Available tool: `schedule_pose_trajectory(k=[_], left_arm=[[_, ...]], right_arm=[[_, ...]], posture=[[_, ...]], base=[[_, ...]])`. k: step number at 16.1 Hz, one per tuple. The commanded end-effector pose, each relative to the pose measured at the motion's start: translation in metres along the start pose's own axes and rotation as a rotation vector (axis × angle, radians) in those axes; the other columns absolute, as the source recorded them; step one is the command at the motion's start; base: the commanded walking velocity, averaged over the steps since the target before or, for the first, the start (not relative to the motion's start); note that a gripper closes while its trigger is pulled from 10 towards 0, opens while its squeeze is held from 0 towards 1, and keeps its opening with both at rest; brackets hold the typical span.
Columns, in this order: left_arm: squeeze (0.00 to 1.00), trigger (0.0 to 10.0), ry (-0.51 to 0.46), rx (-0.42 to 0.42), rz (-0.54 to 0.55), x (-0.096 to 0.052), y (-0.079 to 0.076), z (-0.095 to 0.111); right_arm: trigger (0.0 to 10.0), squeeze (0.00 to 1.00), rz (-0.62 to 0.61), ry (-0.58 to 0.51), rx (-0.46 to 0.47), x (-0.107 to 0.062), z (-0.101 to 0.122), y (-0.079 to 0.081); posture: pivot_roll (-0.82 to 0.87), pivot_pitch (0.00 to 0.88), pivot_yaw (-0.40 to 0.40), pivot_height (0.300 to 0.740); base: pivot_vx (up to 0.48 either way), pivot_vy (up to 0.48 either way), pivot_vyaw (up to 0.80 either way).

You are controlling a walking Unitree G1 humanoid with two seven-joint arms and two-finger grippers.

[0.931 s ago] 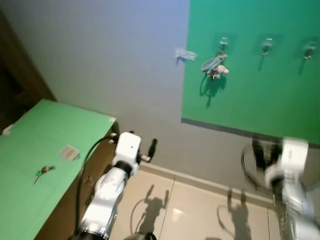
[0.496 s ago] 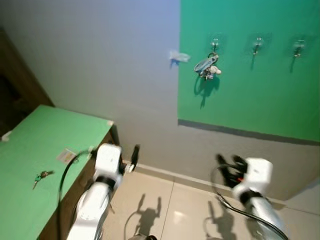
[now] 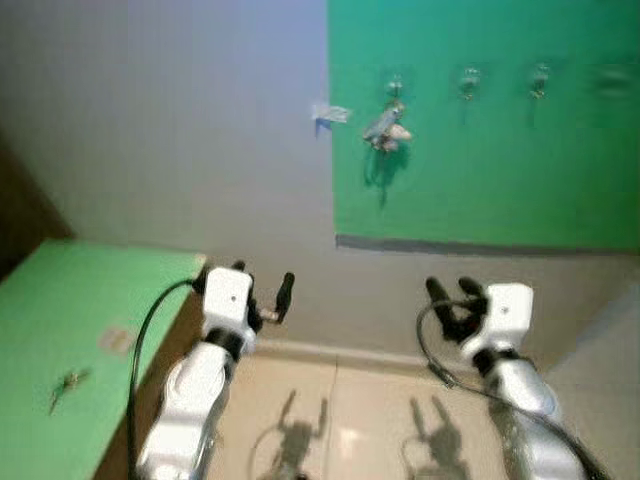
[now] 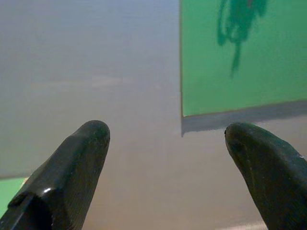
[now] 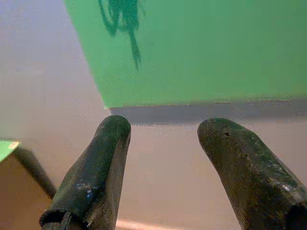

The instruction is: Hang keys on a hook

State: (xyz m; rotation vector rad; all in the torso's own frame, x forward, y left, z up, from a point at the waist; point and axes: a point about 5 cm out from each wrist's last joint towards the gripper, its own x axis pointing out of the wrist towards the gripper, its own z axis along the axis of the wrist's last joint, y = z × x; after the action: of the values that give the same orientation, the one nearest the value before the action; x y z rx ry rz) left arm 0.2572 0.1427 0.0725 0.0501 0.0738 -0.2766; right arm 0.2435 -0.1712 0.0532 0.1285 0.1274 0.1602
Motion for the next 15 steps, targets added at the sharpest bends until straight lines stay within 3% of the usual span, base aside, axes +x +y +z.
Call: schedule_pose_trajectory(k=[1, 5, 9, 15], left_arm=[[0.00, 10.0, 0.015, -0.012, -0.006, 0.001, 0.001, -0.002], [0.00, 10.0, 0.015, 0.016, -0.023, 0.009, -0.002, 0.001], [0.00, 10.0, 0.008, 0.065, -0.046, 0.013, -0.008, 0.003], [0.00, 10.0, 0.011, 0.104, -0.099, 0.014, -0.019, 0.003]], right_arm=[[10.0, 0.00, 0.002, -0.008, -0.019, 0.004, 0.003, -0.002], [10.0, 0.00, 0.006, -0.009, -0.020, 0.008, 0.004, -0.002], [10.0, 0.00, 0.010, -0.015, -0.027, 0.011, 0.005, -0.003], [10.0, 0.00, 0.037, -0.009, -0.030, 0.014, 0.003, 0.000]], posture=[[-0.20, 0.024, 0.118, 0.740], [-0.20, 0.022, 0.121, 0.740], [-0.20, 0.020, 0.125, 0.740], [-0.20, 0.006, 0.127, 0.740]], base=[[0.000, 0.480, 0.00], [0.000, 0.470, 0.00], [0.000, 0.000, 0.00], [0.468, 0.000, 0.00]])
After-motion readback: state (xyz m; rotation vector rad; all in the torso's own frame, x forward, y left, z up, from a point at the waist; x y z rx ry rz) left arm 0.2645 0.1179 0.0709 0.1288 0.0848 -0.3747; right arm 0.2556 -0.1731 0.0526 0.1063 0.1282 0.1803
